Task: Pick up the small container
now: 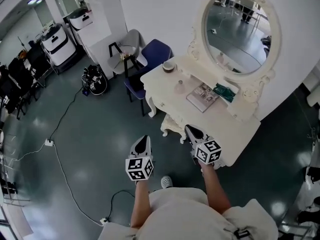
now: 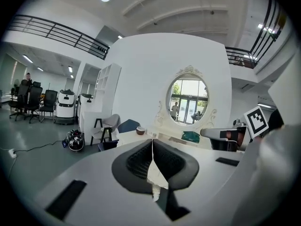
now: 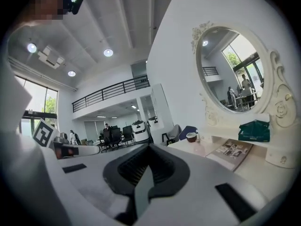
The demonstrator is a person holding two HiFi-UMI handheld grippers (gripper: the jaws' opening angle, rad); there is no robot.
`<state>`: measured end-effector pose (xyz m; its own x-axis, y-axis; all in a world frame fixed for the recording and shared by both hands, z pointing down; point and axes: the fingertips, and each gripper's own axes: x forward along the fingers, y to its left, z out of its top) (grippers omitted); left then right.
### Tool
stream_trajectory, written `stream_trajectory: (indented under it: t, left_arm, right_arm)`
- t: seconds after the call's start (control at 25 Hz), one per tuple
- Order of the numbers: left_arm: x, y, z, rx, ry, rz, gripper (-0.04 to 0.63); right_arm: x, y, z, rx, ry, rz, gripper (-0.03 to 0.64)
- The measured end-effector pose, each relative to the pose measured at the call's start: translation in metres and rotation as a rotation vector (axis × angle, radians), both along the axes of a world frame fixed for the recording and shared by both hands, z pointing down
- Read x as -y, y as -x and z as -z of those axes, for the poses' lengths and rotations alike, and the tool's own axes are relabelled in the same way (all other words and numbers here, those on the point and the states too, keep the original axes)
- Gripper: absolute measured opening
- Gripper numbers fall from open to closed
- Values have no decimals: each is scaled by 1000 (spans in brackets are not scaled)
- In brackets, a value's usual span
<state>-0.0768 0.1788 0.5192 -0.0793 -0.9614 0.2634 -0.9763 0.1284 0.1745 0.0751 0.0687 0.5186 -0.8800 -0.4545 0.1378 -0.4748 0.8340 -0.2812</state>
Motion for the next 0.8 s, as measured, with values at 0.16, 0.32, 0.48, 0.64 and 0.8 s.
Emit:
stream_trajectory:
  t: [0.16,0.32,0.48,0.64,0.8]
  left_arm:
    - [11,34,-4,-9,6,3,28]
    - [20,57,-8,-23,13,17,28]
    - [33,68,-19,-32,33,12,28]
    - [52,86,-31,-34,64,14,28]
    - [91,107,-35,-25,87,-3,28]
  right_arm:
    - [13,30,-6,-5,16,-15,15]
    - [26,47,-13,-24,24,-34,15]
    - [48,58,-22,-37,32,-66,15]
    - [75,71,-35,-47,49,-102,15]
    - [110,88,-42,-54,59,-136,15]
